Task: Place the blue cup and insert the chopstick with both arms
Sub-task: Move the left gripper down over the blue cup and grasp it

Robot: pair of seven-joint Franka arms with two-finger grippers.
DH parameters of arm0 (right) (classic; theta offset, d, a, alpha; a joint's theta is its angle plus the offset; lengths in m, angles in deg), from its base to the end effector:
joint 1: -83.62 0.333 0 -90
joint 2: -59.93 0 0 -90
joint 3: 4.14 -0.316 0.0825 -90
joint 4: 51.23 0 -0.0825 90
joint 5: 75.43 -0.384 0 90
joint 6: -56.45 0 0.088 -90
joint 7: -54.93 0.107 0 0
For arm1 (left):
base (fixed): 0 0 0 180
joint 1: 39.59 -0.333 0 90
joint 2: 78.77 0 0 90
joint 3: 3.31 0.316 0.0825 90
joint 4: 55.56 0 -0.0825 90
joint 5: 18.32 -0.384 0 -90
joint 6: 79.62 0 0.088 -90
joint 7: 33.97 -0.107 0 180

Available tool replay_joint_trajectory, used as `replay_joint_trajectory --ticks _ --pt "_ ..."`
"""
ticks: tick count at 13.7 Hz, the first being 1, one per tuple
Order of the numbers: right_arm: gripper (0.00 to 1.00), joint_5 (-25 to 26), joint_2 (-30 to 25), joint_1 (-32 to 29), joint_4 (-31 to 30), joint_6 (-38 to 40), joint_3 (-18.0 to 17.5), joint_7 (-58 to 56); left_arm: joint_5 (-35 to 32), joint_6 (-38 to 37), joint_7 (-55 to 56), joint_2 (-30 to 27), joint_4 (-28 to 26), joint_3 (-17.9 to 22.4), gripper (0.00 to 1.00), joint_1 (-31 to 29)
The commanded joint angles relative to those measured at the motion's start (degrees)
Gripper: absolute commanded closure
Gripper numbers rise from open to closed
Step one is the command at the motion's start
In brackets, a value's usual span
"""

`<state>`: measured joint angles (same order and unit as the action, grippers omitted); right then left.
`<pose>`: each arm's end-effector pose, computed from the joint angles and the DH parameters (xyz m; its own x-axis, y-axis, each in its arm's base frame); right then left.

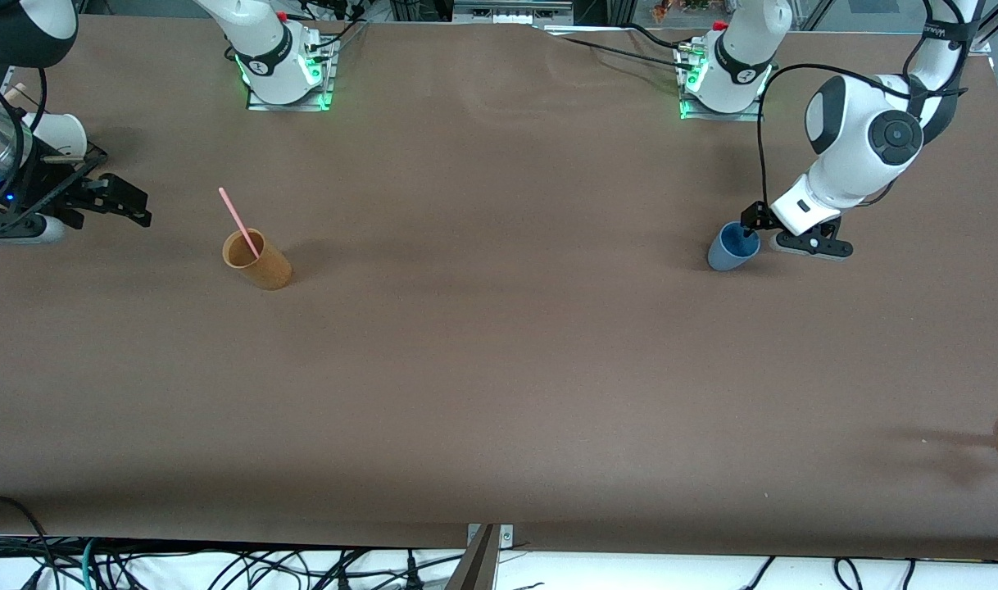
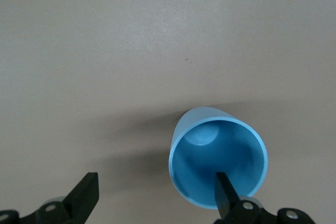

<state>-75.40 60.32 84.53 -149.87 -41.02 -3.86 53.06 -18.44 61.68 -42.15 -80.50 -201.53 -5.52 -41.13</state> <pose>0.5619 0.0061 0.5603 0.9987 0.0437 -0.0272 0.0437 -0.9990 -0.0003 0.4466 -0.0052 0.2766 0.9865 -0.1554 -0.0511 -0.1553 -0.9879 0.0049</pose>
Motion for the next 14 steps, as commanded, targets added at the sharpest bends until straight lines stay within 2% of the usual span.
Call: replay_joint_trajectory --ticks 1,5,7,8,9,10,11,14 --pt "0.0 -0.47 0.05 -0.29 2.05 2.72 -0.37 -0.42 -0.59 3.46 2.02 0.31 -2.3 0.01 0.03 0.39" --pt "0.0 -0.56 0.05 -0.21 2.05 4.57 -0.54 -0.33 -0.59 5.56 4.67 2.16 -3.01 0.1 0.04 0.84" --pt "0.0 -0.56 0.05 -0.21 2.05 4.57 -0.46 -0.33 -0.59 7.67 4.67 3.3 -3.36 0.97 0.11 0.92" --pt "0.0 -0.65 0.14 -0.21 2.05 4.57 -0.37 -0.24 -0.5 7.77 5.02 3.65 -3.36 1.24 0.34 0.92" --pt "0.0 -0.65 0.14 -0.29 2.05 4.57 -0.37 -0.24 -0.5 7.77 5.98 3.83 -3.36 1.24 0.68 0.92" --pt "0.0 -0.56 0.05 -0.29 2.05 4.66 -0.37 -0.15 -0.5 7.77 7.29 3.83 -3.36 1.33 0.91 1.01" --pt "0.0 -0.65 0.14 -0.29 2.05 4.66 -0.28 -0.24 -0.5 7.6 8.61 3.75 -3.36 1.24 1.0 1.01" --pt "0.0 -0.65 0.14 -0.29 2.05 4.66 -0.28 -0.15 -0.5 7.24 9.24 3.66 -3.36 1.33 1.0 1.71"
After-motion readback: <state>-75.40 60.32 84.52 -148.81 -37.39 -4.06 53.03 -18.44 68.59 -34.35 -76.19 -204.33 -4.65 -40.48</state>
